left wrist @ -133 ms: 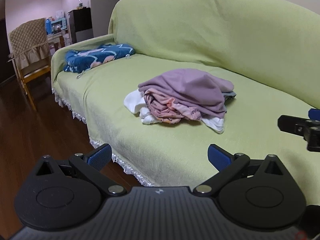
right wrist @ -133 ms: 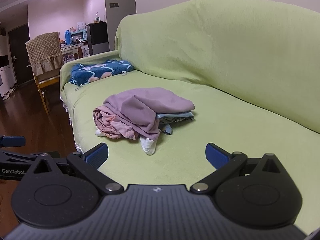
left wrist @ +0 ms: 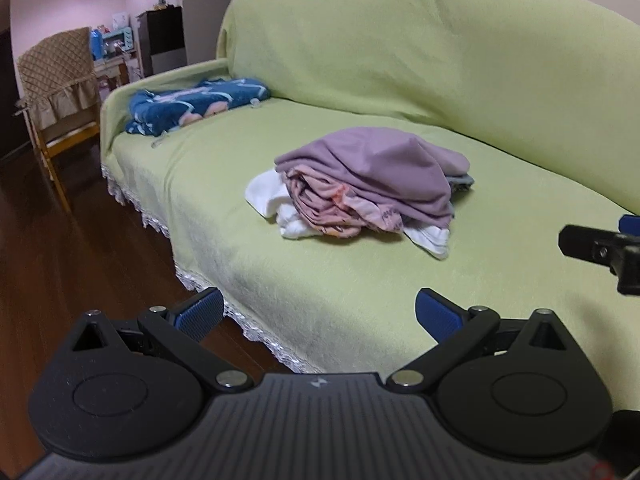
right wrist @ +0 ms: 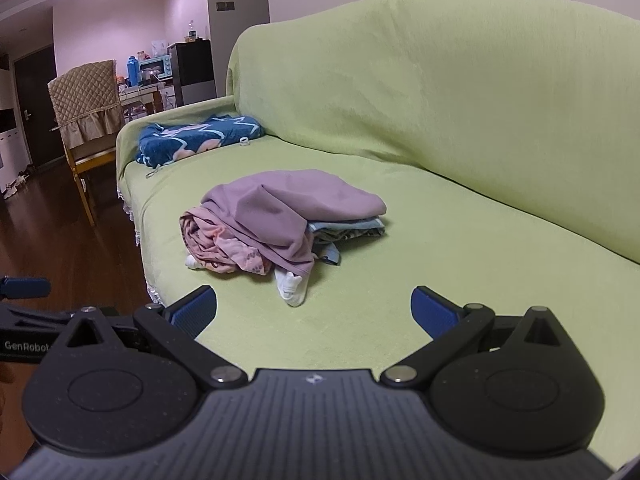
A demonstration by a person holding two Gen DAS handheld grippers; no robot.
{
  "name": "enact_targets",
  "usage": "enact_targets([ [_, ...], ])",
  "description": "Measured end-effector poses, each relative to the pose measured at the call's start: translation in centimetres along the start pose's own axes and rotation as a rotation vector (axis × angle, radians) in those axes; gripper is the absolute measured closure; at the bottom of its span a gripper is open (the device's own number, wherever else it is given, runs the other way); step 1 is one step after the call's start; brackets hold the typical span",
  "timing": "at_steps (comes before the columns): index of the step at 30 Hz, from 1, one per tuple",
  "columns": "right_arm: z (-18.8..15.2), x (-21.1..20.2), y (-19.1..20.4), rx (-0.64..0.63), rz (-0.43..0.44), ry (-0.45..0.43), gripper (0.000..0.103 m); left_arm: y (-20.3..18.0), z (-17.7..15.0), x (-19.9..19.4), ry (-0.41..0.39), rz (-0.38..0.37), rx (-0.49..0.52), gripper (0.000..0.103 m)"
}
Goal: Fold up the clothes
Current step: 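Move both grippers toward the clothes pile on the sofa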
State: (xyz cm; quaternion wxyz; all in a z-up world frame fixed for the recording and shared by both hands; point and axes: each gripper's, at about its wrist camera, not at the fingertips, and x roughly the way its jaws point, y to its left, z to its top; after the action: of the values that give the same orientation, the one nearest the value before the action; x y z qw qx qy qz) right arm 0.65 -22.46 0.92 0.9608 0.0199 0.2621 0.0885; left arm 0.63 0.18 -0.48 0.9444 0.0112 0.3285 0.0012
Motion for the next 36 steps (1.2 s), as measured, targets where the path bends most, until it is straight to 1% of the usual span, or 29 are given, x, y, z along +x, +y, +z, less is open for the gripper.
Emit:
enact_targets([
  [3, 0.0, -0.2, 0.1, 0.002, 0.003, -0.006, 0.000, 0.1, 0.0, 0.6, 0.010, -0.013, -0.010, 0.001],
  [7, -0.2, 0.1, -0.2, 0.013, -0.001, 0.017, 0.000, 0.3, 0.0, 1.3, 0.024, -0.029, -0.023, 0.001],
  [9, -0.8, 0.7, -1.0, 0.022, 0.004, 0.022, 0.000, 0.2, 0.1, 2.0, 0.041, -0.023, -0.022, 0.001],
  [11, -0.5, 1.5, -0.7, 0.017, -0.001, 0.038, 0.000, 0.1, 0.2, 2.4, 0.063, -0.020, -0.025, 0.001],
  [15, -0.7, 1.8, -0.7, 0.015, 0.001, 0.048, 0.000, -0.2, 0.3, 3.1, 0.095, -0.006, -0.031, 0.001],
  [19, -0.8, 1.8, -0.7, 0.013, -0.001, 0.050, 0.000, -0.4, 0.3, 3.7, 0.110, -0.016, -0.021, 0.001],
  [21, -0.6, 1.9, -0.7, 0.013, -0.002, 0.049, 0.000, -0.3, 0.3, 3.7, 0.102, -0.023, -0.022, 0.001],
  [24, -0.4, 2.0, -0.7, 0.008, -0.002, 0.047, 0.000, -0.1, 0.1, 3.7, 0.062, -0.034, -0.015, 0.001],
  [27, -0.3, 2.3, -0.8, 0.005, -0.002, 0.046, 0.000, -0.2, 0.1, 3.6, 0.032, -0.020, 0.033, 0.001],
  [32, 0.2, 3.0, -0.9, -0.026, 0.005, 0.033, 0.000, -0.2, 0.6, 3.9, 0.015, -0.008, 0.104, 0.001],
  [34, 0.8, 3.5, -0.9, -0.056, 0.012, 0.017, 0.000, -0.4, 1.2, 4.3, 0.026, 0.029, 0.171, 0.001],
  [36, 1.5, 3.9, -1.0, -0.092, 0.036, 0.003, 0.000, -0.5, 2.0, 5.0, 0.025, 0.060, 0.230, 0.001],
])
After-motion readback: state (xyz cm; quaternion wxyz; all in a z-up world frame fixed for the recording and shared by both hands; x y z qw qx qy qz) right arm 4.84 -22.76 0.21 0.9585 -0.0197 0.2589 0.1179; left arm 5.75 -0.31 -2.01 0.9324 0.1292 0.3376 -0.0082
